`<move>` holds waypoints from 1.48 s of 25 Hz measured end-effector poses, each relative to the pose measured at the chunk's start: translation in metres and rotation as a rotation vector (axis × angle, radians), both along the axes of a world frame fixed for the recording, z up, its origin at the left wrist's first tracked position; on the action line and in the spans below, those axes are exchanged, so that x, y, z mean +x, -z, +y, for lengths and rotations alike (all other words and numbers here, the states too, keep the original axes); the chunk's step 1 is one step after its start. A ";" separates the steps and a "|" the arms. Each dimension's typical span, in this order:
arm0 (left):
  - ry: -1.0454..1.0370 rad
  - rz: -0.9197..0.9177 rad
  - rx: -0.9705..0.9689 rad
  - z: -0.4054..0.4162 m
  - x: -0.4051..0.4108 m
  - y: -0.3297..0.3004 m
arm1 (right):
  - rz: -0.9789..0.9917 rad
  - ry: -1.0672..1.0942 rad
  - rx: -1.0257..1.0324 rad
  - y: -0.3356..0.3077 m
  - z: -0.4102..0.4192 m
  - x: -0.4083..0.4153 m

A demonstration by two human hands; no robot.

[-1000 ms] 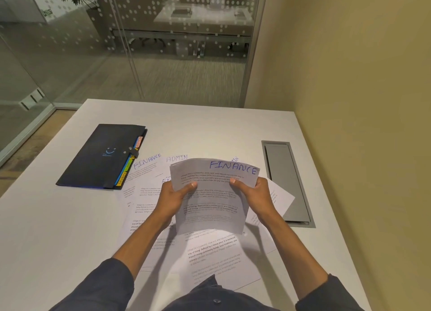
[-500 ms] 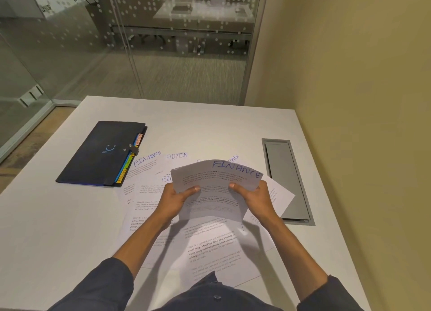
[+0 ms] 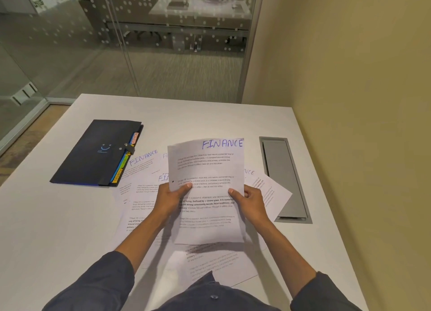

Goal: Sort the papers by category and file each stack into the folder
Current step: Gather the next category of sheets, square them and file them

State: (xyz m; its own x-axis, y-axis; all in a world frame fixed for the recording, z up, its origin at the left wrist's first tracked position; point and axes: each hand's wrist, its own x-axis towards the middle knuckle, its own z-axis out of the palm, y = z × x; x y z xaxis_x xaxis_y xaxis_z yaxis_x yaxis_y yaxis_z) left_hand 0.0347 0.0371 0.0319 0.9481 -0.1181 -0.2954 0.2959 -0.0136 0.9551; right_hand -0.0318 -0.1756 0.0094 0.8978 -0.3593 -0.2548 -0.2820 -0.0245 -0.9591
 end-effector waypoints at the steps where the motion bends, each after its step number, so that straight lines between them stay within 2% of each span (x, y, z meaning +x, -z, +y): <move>1: -0.003 0.039 0.004 0.000 0.004 -0.001 | -0.004 0.025 0.036 0.002 0.002 0.001; 3: 0.032 0.149 -0.031 0.004 0.011 -0.001 | 0.001 0.076 0.111 0.007 0.005 0.005; 6: 0.194 0.279 -0.068 0.015 0.013 0.006 | 0.038 0.157 0.199 0.013 0.004 0.013; 8: 0.254 0.285 -0.032 0.019 0.008 0.014 | 0.069 0.187 0.249 0.020 0.003 0.020; 12: 0.180 0.248 0.040 0.021 0.002 0.027 | 0.129 0.179 0.338 0.032 0.003 0.032; 15: 0.128 0.250 0.052 0.029 0.003 0.031 | 0.248 0.221 0.152 0.044 -0.014 0.039; 17: 0.104 0.257 0.041 0.035 0.004 0.034 | 0.347 0.256 -0.098 0.056 -0.028 0.042; 24: 0.037 0.275 0.054 0.038 0.013 0.036 | 0.616 0.055 -0.702 0.071 -0.042 0.057; 27: 0.009 0.291 0.049 0.039 0.016 0.037 | 0.675 0.080 -0.806 0.071 -0.036 0.066; 31: 0.001 0.296 0.058 0.039 0.017 0.039 | 0.709 0.094 -0.780 0.070 -0.033 0.076; 37: 0.003 0.302 0.042 0.039 0.016 0.038 | 0.616 0.153 -0.466 0.060 -0.036 0.078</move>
